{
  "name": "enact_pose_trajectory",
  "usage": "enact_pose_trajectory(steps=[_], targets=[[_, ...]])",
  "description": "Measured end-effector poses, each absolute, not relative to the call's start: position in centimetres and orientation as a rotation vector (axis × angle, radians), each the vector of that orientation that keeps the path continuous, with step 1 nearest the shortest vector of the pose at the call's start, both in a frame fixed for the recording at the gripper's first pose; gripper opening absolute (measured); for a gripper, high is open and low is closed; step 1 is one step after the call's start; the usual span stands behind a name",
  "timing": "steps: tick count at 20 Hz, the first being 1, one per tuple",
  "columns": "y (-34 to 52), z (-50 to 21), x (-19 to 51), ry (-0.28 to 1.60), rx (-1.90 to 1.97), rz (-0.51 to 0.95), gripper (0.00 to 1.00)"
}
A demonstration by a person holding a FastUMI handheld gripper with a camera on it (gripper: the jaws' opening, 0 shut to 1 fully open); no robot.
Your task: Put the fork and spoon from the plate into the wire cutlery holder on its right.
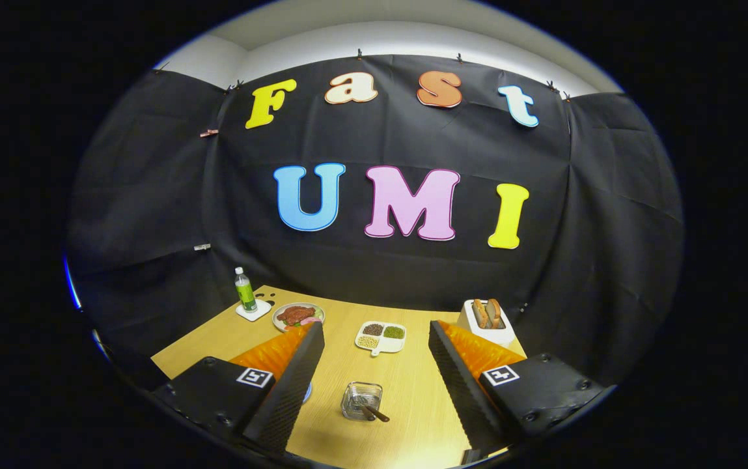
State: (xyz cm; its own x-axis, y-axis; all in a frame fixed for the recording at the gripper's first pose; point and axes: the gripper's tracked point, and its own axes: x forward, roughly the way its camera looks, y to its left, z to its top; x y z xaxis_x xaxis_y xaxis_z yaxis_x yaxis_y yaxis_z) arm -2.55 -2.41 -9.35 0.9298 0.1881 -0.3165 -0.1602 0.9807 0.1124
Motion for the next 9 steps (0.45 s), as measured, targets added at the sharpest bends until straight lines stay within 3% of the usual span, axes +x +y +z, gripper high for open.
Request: enact_pose_trajectory(steps=[9], targets=[[-1.55,-9.74,-2.18,0.344,0.051,0.210,1.00]])
